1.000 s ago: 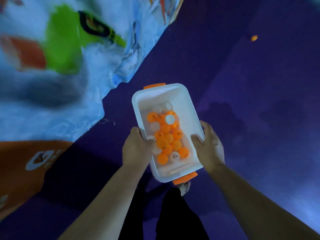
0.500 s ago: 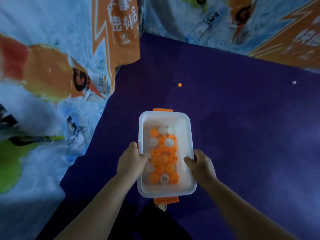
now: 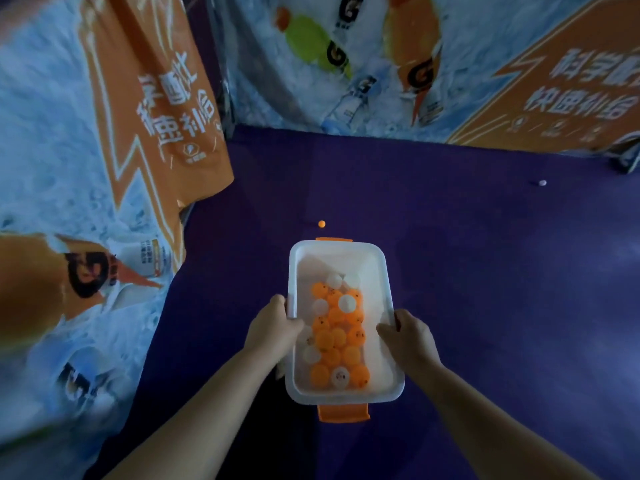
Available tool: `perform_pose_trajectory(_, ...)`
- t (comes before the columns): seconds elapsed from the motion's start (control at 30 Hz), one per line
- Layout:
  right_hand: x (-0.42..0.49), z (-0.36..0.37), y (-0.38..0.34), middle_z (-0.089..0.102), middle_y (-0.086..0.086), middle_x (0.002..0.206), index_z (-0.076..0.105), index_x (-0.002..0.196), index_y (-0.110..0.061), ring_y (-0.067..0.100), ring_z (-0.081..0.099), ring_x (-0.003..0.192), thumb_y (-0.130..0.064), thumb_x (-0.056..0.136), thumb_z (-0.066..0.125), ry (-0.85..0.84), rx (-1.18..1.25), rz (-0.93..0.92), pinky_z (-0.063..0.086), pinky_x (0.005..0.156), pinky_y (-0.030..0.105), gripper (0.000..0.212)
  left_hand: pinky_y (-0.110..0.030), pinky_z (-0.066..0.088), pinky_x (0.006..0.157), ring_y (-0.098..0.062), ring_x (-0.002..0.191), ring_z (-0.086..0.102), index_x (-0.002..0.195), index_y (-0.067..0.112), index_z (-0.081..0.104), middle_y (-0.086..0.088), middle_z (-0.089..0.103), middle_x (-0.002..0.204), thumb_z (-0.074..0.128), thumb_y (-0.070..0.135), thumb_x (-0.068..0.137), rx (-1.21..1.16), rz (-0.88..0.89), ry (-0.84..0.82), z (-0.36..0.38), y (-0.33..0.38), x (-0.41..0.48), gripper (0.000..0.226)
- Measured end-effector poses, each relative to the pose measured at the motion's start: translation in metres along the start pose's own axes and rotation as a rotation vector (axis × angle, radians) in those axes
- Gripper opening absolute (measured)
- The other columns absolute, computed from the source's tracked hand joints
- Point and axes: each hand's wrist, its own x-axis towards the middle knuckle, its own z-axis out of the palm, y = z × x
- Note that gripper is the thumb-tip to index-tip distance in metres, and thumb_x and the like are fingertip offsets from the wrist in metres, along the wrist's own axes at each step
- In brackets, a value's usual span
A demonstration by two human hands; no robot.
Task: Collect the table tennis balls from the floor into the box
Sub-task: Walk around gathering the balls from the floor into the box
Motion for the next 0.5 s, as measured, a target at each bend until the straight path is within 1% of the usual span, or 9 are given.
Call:
perform_pose_trajectory(0.1, 0.047, -0.019, -0.018, 0.055, 0.002, 0.069, 0.051, 0.073, -0.009, 0.013, 0.047, 0.057, -0.022, 0.085, 0.058, 0.057, 0.074, 0.08, 0.041, 0.053, 0.027, 0.018, -0.031, 0.043, 0.057, -0.019, 0.067, 0.059, 0.095, 0.014, 0.052, -0.005, 0.063, 0.086, 0.055, 0.031, 0.087, 0.029, 0.067, -0.132, -0.017, 0.044, 0.062, 0.019)
perform_pose_trajectory(0.17, 0.075, -0.034, -0.028, 0.053, 0.001, 0.066, 0.047, 0.068, -0.012, 0.012, 0.046, 0.055, -0.02, 0.085, 0.059, 0.092, 0.134, 0.139, 0.039, 0.051, 0.026, 0.021, -0.036, 0.052, 0.064, -0.025, 0.075, 0.065, 0.094, 0.018, 0.054, -0.007, 0.067, 0.089, 0.052, 0.038, 0.089, 0.042, 0.12, -0.213, -0.026, 0.074, 0.102, 0.021)
perform_pose_trajectory(0.23, 0.104, -0.05, -0.035, 0.054, 0.002, 0.066, 0.048, 0.068, -0.013, 0.013, 0.047, 0.057, -0.019, 0.084, 0.059, 0.122, 0.204, 0.198, 0.041, 0.052, 0.027, 0.021, -0.045, 0.057, 0.074, -0.026, 0.081, 0.067, 0.089, 0.021, 0.055, -0.006, 0.068, 0.087, 0.049, 0.04, 0.091, 0.07, 0.167, -0.242, -0.032, 0.105, 0.141, 0.02)
perform_pose_trajectory(0.27, 0.118, -0.058, -0.037, 0.056, 0.003, 0.068, 0.048, 0.069, -0.012, 0.014, 0.049, 0.058, -0.019, 0.084, 0.059, 0.136, 0.228, 0.226, 0.042, 0.053, 0.029, 0.02, -0.048, 0.057, 0.075, -0.026, 0.082, 0.067, 0.086, 0.022, 0.054, -0.005, 0.068, 0.086, 0.048, 0.038, 0.091, 0.087, 0.182, -0.241, -0.034, 0.12, 0.158, 0.019)
perform_pose_trajectory(0.33, 0.144, -0.074, -0.039, 0.06, 0.008, 0.072, 0.05, 0.07, -0.009, 0.02, 0.054, 0.06, -0.019, 0.084, 0.059, 0.176, 0.285, 0.27, 0.046, 0.055, 0.032, 0.019, -0.047, 0.056, 0.076, -0.025, 0.083, 0.067, 0.086, 0.022, 0.054, -0.004, 0.068, 0.086, 0.048, 0.034, 0.092, 0.108, 0.201, -0.237, -0.036, 0.149, 0.193, 0.014)
perform_pose_trajectory(0.4, 0.171, -0.09, -0.038, 0.063, 0.013, 0.075, 0.051, 0.073, -0.004, 0.026, 0.057, 0.062, -0.021, 0.084, 0.059, 0.235, 0.335, 0.309, 0.049, 0.056, 0.035, 0.021, -0.042, 0.054, 0.071, -0.023, 0.078, 0.066, 0.088, 0.022, 0.055, -0.004, 0.068, 0.086, 0.048, 0.031, 0.093, 0.17, 0.227, -0.246, -0.033, 0.176, 0.226, 0.012)
perform_pose_trajectory(0.43, 0.186, -0.097, -0.036, 0.061, 0.013, 0.073, 0.049, 0.072, -0.003, 0.024, 0.055, 0.06, -0.021, 0.083, 0.059, 0.263, 0.35, 0.322, 0.047, 0.054, 0.035, 0.023, -0.039, 0.053, 0.069, -0.022, 0.076, 0.065, 0.09, 0.021, 0.055, -0.004, 0.068, 0.086, 0.048, 0.03, 0.093, 0.196, 0.24, -0.252, -0.031, 0.189, 0.243, 0.012)
perform_pose_trajectory(0.5, 0.219, -0.112, -0.034, 0.057, 0.01, 0.07, 0.046, 0.068, -0.008, 0.019, 0.05, 0.059, -0.02, 0.084, 0.059, 0.297, 0.365, 0.335, 0.043, 0.052, 0.033, 0.023, -0.038, 0.052, 0.068, -0.021, 0.078, 0.065, 0.093, 0.02, 0.056, -0.003, 0.067, 0.086, 0.048, 0.028, 0.093, 0.23, 0.255, -0.253, -0.025, 0.212, 0.276, 0.011)
